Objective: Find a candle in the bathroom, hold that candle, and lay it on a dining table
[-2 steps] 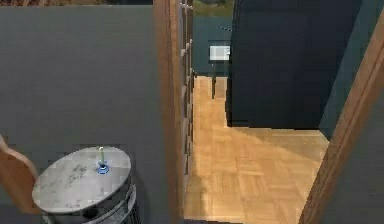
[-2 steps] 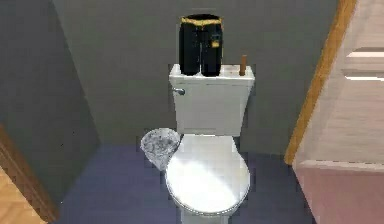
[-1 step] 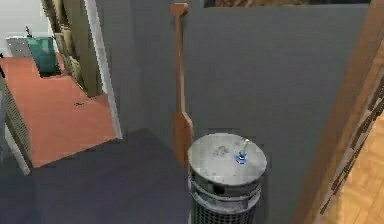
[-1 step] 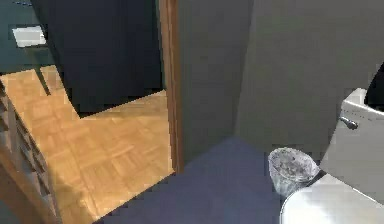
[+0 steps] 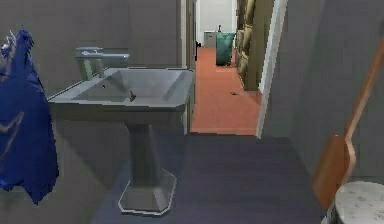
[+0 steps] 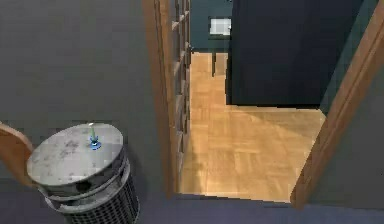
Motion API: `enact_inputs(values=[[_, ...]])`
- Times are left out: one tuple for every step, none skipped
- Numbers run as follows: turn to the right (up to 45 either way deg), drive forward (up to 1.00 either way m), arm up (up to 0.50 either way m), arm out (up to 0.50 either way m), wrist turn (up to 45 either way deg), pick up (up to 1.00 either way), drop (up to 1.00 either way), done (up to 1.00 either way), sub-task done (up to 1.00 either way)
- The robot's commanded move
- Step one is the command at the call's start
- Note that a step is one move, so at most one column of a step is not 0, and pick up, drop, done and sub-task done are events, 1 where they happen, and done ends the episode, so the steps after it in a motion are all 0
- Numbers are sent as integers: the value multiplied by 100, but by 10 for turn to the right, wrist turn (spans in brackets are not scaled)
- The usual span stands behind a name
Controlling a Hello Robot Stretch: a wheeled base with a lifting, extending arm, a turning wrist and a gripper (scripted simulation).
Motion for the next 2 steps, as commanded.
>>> enact_inputs(values=[[-240, 0, 0, 0, 0, 0, 0, 0, 0], [-30, 0, 0, 0, 0, 0, 0, 0, 0]])
